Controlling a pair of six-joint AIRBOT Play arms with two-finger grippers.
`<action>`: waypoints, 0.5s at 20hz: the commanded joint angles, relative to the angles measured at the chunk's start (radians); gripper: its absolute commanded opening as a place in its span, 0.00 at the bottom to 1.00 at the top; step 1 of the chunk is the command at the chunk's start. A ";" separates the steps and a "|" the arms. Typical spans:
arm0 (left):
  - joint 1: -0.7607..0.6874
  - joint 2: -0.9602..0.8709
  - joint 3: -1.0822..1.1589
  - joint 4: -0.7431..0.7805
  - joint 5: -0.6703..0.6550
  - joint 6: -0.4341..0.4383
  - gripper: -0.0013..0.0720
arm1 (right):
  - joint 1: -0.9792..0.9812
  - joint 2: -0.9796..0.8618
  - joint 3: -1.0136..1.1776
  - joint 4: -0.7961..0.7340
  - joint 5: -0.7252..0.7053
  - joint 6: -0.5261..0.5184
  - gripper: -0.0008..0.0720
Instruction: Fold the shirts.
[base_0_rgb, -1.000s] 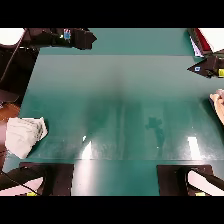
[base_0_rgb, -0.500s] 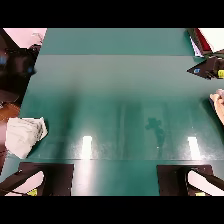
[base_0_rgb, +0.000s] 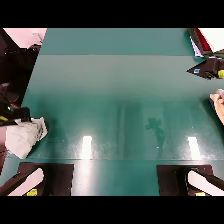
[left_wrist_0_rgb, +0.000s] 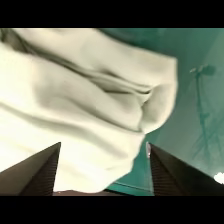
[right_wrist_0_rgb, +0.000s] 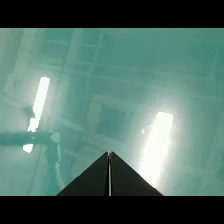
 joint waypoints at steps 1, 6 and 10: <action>0.014 0.002 -0.146 0.045 0.070 -0.021 0.87 | 0.001 0.000 0.001 0.001 0.000 -0.004 0.03; 0.014 0.002 -0.159 0.039 0.092 0.000 0.05 | 0.001 0.000 0.001 0.003 0.000 -0.004 0.03; -0.004 0.003 0.040 -0.085 0.020 0.064 0.05 | 0.001 0.001 0.002 0.008 -0.003 -0.003 0.03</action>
